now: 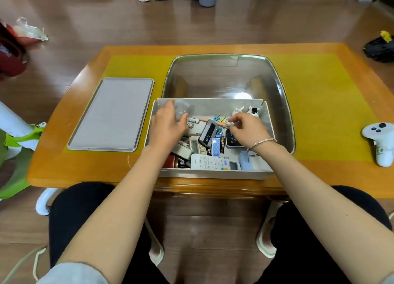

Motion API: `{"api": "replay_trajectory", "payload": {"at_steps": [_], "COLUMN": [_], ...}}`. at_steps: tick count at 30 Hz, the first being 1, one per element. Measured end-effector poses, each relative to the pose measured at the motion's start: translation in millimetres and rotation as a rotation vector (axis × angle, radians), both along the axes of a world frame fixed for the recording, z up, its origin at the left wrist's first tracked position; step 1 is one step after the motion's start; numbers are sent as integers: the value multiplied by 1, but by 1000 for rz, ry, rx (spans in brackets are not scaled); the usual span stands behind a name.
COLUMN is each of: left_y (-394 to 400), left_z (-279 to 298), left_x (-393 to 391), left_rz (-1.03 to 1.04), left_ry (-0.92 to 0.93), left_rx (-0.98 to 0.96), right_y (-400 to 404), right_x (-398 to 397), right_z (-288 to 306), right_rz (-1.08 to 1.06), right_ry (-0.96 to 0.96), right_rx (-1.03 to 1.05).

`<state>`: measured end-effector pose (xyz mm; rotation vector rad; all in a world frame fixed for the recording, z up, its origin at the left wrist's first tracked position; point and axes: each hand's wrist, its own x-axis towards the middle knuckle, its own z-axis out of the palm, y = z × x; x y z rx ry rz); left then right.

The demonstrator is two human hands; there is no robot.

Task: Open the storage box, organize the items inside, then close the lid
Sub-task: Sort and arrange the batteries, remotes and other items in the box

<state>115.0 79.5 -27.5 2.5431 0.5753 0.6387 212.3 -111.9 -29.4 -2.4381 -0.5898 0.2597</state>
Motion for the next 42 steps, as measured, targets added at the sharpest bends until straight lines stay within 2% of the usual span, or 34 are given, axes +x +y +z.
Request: {"api": "replay_trajectory", "payload": {"at_steps": [5, 10, 13, 17, 23, 29, 34, 38, 42], "left_y": [13, 25, 28, 25, 28, 26, 25, 24, 28], "left_z": [0, -5, -8, -20, -26, -24, -24, -21, -17], "left_x": [-35, -53, -57, -56, -54, -57, -57, -60, -66], "left_rz": [91, 127, 149, 159, 83, 131, 160, 140, 207], "left_ry": [-157, -241, -266, -236, -228, -296, -258, -227, -244], "left_rx": [-56, -156, -138, -109, -80, -163, -100, -62, -46], "right_y": [39, 72, 81, 86, 93, 89, 59, 39, 24], "right_x": [-2, -2, 0, 0, 6, -9, -22, -31, -34], "right_z": [-13, -29, -34, -35, -34, -25, -5, 14, 17], "right_rz": [161, 15, -2, 42, 89, 290, 409, 525, 575], "right_ry": [31, 47, -6, 29, 84, 67, 12, 61, 53], "right_rx": [-267, -462, -388, -217, -308, -60, 98, 96, 21]}}
